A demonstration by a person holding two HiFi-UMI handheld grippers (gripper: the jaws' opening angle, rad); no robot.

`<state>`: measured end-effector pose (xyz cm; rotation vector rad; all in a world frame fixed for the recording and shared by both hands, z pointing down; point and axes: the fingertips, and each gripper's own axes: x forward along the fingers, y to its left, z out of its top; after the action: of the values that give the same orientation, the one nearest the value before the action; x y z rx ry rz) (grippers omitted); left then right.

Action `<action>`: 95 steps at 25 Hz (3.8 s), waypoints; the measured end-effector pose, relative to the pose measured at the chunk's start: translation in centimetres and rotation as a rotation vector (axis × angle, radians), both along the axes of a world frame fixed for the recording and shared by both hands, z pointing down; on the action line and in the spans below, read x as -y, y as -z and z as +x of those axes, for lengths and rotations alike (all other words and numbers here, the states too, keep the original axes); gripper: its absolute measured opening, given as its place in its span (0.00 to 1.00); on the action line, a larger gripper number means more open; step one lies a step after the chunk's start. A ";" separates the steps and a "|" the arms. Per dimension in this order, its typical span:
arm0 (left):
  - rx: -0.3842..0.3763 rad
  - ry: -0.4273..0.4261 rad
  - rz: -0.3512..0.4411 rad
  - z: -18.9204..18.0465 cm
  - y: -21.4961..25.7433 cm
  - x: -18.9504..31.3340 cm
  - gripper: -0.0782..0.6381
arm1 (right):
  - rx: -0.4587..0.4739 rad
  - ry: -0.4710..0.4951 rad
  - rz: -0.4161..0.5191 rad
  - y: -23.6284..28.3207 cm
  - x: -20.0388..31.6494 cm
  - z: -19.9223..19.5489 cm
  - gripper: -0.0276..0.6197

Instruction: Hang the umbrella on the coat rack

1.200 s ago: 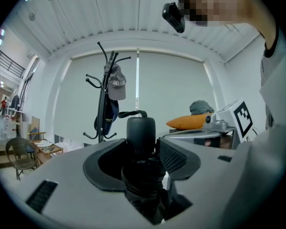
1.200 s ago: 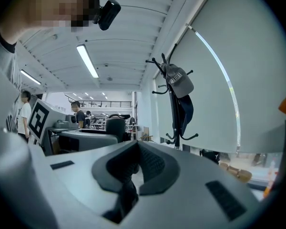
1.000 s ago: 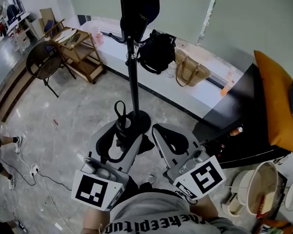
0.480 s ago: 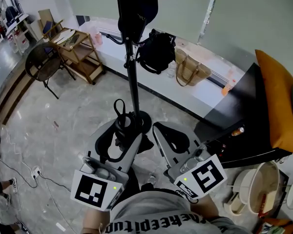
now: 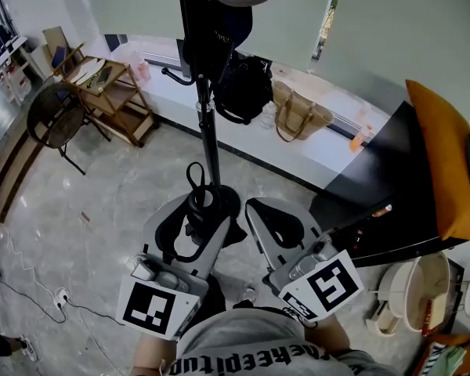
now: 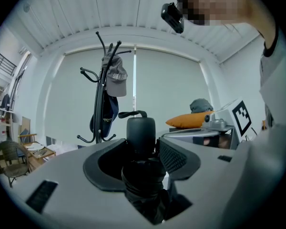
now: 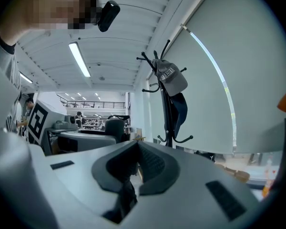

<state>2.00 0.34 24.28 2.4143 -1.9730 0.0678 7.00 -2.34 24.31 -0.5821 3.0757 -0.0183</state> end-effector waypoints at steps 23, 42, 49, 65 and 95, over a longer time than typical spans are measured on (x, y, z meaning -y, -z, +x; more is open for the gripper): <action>-0.002 -0.193 -0.044 -6.6 -1.9 5.4 0.43 | -0.057 -0.197 -0.027 -0.8 3.9 -6.3 0.06; 0.020 -0.361 -0.098 -7.8 -5.0 9.4 0.43 | -0.079 -0.361 -0.055 -2.2 6.3 -7.7 0.06; 0.025 -0.394 -0.121 -7.8 -6.6 10.7 0.43 | -0.092 -0.411 -0.081 -3.2 7.0 -7.3 0.06; 0.032 -0.408 -0.159 -7.9 -8.9 12.7 0.43 | -0.120 -0.480 -0.109 -4.1 7.3 -6.4 0.06; 0.089 -0.425 -0.245 -6.7 -13.0 14.9 0.42 | -0.141 -0.488 -0.137 -5.1 9.3 -5.7 0.06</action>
<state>-4.71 -14.56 37.28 2.6460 -1.3458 0.4033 1.31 -11.64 29.41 -1.3778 2.9822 -0.1914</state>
